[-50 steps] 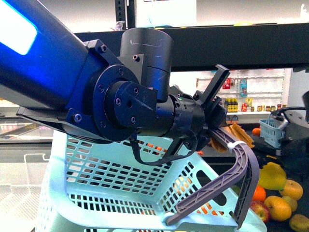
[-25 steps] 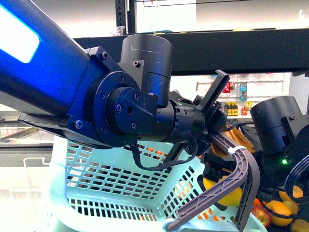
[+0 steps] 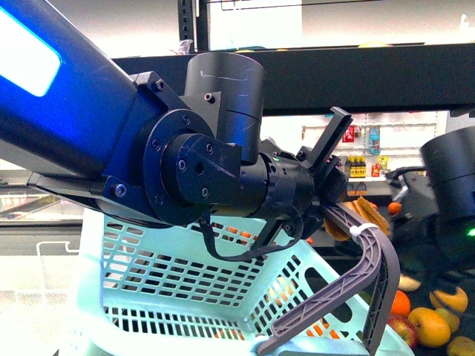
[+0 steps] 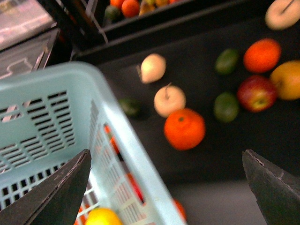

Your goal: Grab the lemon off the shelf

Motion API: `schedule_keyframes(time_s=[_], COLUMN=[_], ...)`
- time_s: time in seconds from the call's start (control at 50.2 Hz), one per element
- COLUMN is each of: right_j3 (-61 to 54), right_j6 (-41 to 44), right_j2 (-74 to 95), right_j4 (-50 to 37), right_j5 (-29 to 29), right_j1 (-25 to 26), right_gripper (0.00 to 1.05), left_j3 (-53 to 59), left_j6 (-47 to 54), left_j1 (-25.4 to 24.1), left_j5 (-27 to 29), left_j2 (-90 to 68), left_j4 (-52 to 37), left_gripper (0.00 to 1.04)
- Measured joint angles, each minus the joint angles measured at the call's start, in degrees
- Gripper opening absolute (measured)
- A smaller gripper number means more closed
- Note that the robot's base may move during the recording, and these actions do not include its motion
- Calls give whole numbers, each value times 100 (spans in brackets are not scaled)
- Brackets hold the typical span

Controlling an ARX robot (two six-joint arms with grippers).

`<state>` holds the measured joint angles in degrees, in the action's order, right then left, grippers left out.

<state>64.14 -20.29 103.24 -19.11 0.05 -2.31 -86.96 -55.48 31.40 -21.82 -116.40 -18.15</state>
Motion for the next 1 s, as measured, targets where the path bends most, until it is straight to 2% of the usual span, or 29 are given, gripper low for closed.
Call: schedule_keyframes(time_s=[0.159,0.299,0.378,0.538,0.637,0.677,0.737,0.757,0.837,0.936,0.996], right_j3=[-1154,-2485,-3202,-4063,-4494,-4774,-5062,-5757,-5781,-5899,-5934], right_j6=[767,1364,1613,1897,1947,1987,1993,1998,2000,2009,2015], right_j2=[-1399,-3226,-4516,-6749,-8207,-8802,-9158,-9381,-9490,-9737,-9788], right_j4=[-529,-511,-52,1123,2092,2149,1976,1781,1797,1843,1858], right_j5=[730,962,1226,2260,1539,1556,1921,2037,1775,1303,1163], right_j1=[310,247,90,-509,-964,-1259,-1591,-1845,-1700,-1182,-992], right_gripper=[97,97,97,97,82,73,61,30,20,3,2], left_j3=[0,0,0,0,0,0,0,0,0,0,0], left_j6=[-4,-11,-24,-17,-17,-15,-22,-31,-22,-13,-20], left_j1=[0,0,0,0,0,0,0,0,0,0,0], left_j5=[17,-11,-28,2,-2,-2,-4,-11,-9,-4,9], left_j2=[0,0,0,0,0,0,0,-4,-4,-4,-4], left_j4=[0,0,0,0,0,0,0,-2,-2,-2,-2], left_gripper=[7,7,7,7,7,7,7,7,7,7,7])
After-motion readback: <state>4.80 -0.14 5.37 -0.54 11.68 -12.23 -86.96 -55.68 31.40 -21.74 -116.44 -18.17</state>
